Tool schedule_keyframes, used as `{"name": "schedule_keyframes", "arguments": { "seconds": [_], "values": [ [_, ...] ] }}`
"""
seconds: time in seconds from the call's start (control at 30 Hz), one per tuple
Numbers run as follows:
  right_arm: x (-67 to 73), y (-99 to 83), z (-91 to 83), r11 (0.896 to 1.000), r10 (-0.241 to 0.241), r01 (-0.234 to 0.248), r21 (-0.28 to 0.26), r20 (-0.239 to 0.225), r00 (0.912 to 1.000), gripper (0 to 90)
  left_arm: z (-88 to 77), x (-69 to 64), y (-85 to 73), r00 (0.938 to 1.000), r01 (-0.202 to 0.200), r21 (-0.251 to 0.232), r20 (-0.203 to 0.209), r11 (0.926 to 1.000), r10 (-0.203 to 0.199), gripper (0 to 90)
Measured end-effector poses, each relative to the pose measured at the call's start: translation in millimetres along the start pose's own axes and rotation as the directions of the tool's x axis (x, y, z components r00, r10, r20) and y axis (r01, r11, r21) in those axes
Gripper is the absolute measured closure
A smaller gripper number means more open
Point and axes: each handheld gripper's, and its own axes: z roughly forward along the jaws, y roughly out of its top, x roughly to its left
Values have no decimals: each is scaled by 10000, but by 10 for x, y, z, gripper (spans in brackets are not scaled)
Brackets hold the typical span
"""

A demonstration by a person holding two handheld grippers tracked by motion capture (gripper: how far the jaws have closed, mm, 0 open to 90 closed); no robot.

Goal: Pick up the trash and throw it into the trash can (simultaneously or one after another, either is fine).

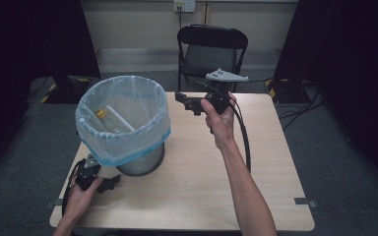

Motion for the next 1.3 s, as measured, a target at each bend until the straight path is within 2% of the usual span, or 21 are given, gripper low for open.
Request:
{"name": "schedule_keyframes", "arguments": {
  "seconds": [0.27,0.5,0.6,0.7,0.8,0.97,1.17,1.3],
  "values": [
    [-183,-194,-137,9993,37,-59,373,594,9982,143,0,0,0,10000,0,0,0,10000,0,3],
    [-328,-436,-244,9964,-33,-87,840,1415,9899,143,-1,2,0,10000,-32,25,-2,10000,32,3],
    [-400,-557,-294,9930,-44,-147,1169,1619,9868,145,0,0,0,10000,0,1,-2,10000,0,3],
    [-492,-677,-352,9902,213,-451,1321,1761,9841,145,0,0,0,10000,1,0,1,10000,-1,3],
    [-547,-782,-395,9874,244,-544,1484,1969,9801,145,0,0,0,10000,2,-1,0,10000,-2,3],
    [-619,-966,-486,9768,188,-644,2042,2178,9758,146,-1,2,0,10000,-37,25,-4,10000,37,3],
    [-699,-1046,-626,9743,323,-872,2074,2546,9665,145,-1,2,0,10000,-34,25,-3,10000,34,3],
    [-746,-1141,-733,9673,358,-1022,2321,2740,9611,144,0,0,0,10000,-1,0,-1,10000,1,3]
  ]
}}
